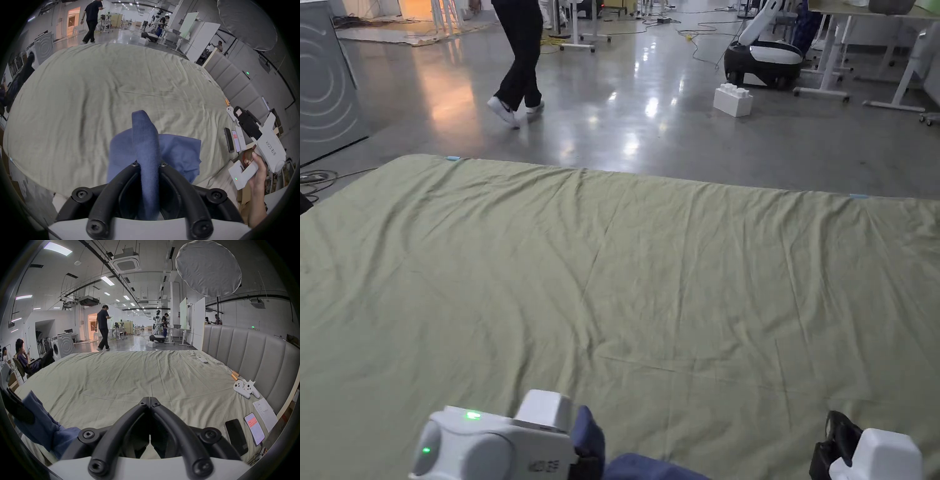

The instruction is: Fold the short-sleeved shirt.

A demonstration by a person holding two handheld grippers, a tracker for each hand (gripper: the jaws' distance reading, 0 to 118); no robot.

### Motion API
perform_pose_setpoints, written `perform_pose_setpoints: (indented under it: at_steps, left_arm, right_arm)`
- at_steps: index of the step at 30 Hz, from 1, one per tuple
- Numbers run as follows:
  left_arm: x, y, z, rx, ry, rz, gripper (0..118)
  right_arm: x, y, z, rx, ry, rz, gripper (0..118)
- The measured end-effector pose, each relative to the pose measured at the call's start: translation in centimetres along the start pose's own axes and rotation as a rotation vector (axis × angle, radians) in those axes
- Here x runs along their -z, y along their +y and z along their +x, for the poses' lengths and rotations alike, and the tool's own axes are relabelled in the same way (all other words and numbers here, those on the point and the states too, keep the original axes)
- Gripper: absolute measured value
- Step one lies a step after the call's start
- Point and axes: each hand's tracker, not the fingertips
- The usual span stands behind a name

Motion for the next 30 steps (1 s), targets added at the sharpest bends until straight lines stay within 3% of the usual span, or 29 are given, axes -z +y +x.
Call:
perform_pose_setpoints:
  at_steps: [13,15,18,19,22,27,30]
  left_arm:
    - [9.8,-1.8,7.1,0.052,0.039,-0.133,15]
    - [10.4,-2.1,7.0,0.047,0.035,-0.147,22]
    - [9.4,-2.1,6.4,0.017,-0.087,-0.14,57]
    - [8.9,-2.0,5.9,-0.005,-0.144,-0.131,62]
    - [7.1,-2.1,4.7,-0.034,-0.3,-0.108,62]
    - [6.1,-2.6,3.4,-0.063,-0.28,-0.059,60]
    - [7.8,-2.9,3.5,-0.085,-0.233,-0.071,26]
  right_arm:
    - [-0.5,-0.6,1.6,0.006,-0.038,-0.016,1]
    - [-0.6,-0.7,1.8,0.006,-0.041,-0.018,1]
    - [-0.7,-0.7,1.9,0.005,-0.044,-0.021,1]
    - [-0.7,-0.7,1.9,0.004,-0.044,-0.021,1]
    - [-0.7,-0.6,2.1,0.002,-0.045,-0.02,1]
    - [-0.7,-0.4,2.2,0.005,-0.048,-0.017,1]
    - [-0.7,-0.6,2.2,0.006,-0.047,-0.021,1]
